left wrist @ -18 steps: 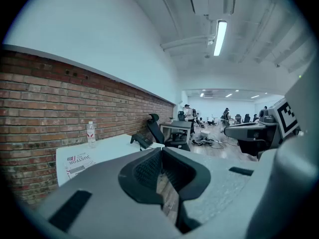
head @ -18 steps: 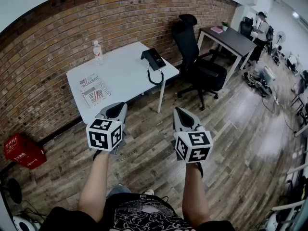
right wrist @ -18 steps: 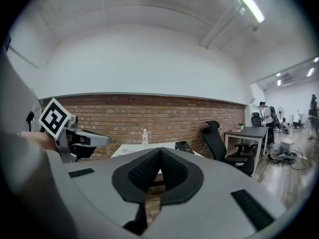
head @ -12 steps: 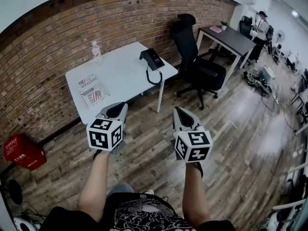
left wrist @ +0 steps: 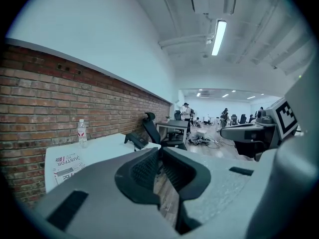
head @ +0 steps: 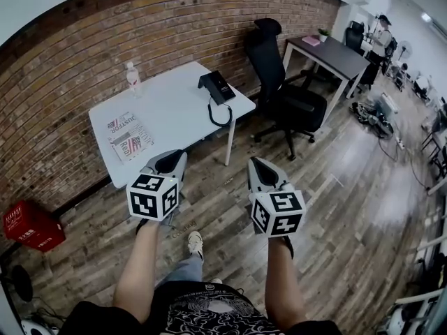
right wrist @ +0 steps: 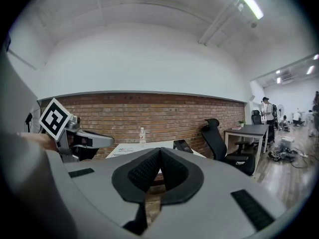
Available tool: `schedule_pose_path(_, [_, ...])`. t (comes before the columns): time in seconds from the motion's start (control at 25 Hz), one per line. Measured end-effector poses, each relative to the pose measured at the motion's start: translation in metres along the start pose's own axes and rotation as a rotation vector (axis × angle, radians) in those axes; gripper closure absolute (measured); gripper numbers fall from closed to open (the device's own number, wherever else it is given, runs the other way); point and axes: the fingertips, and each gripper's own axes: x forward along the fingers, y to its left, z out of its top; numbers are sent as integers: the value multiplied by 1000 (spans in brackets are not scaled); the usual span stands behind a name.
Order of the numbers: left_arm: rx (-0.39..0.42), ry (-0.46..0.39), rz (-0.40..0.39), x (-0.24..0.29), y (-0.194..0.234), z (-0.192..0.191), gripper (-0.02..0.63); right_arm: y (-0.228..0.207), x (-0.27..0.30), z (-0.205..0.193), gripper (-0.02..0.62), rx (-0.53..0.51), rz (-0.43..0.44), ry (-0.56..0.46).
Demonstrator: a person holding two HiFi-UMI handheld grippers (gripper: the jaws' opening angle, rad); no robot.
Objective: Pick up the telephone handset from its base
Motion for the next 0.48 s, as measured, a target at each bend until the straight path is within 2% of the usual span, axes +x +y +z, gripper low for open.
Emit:
schedule_pose_path(0.2, [-5, -1, -15, 32, 12, 2, 589, -10, 31, 0, 595, -9, 9, 12])
schedule_pose_path(0.32, [-17, 0, -23, 53, 24, 4, 554, -20, 53, -1, 595, -10, 8, 20])
schedule_pose_path(0.48, [-32, -3, -35, 88, 45, 14, 551, -34, 89, 6, 595, -15, 1, 31])
